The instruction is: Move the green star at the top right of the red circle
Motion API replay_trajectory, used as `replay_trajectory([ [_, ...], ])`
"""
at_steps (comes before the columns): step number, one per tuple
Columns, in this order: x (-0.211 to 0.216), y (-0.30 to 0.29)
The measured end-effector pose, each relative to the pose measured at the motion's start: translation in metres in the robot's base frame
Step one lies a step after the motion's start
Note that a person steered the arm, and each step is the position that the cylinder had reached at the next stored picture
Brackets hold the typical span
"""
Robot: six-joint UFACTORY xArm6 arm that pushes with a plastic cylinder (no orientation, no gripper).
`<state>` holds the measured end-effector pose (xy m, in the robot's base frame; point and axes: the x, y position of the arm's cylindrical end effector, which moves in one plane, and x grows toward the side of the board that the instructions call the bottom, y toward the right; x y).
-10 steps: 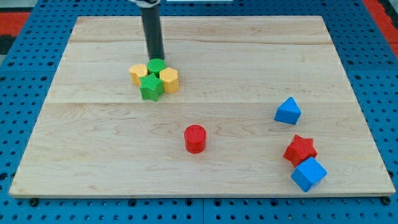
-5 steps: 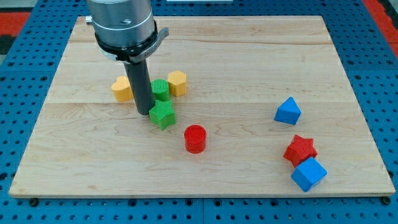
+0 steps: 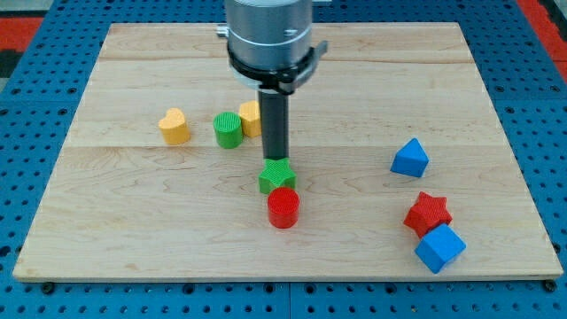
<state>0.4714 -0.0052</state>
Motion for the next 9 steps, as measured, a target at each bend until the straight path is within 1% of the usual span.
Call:
replay_trajectory([
  [1,0.015,0.022],
  [2,0.029,0.030],
  [5,0.066,0.030],
  [7,0.095,-0.002],
  [8,0.100,0.030],
  [9,0.147,0.012],
])
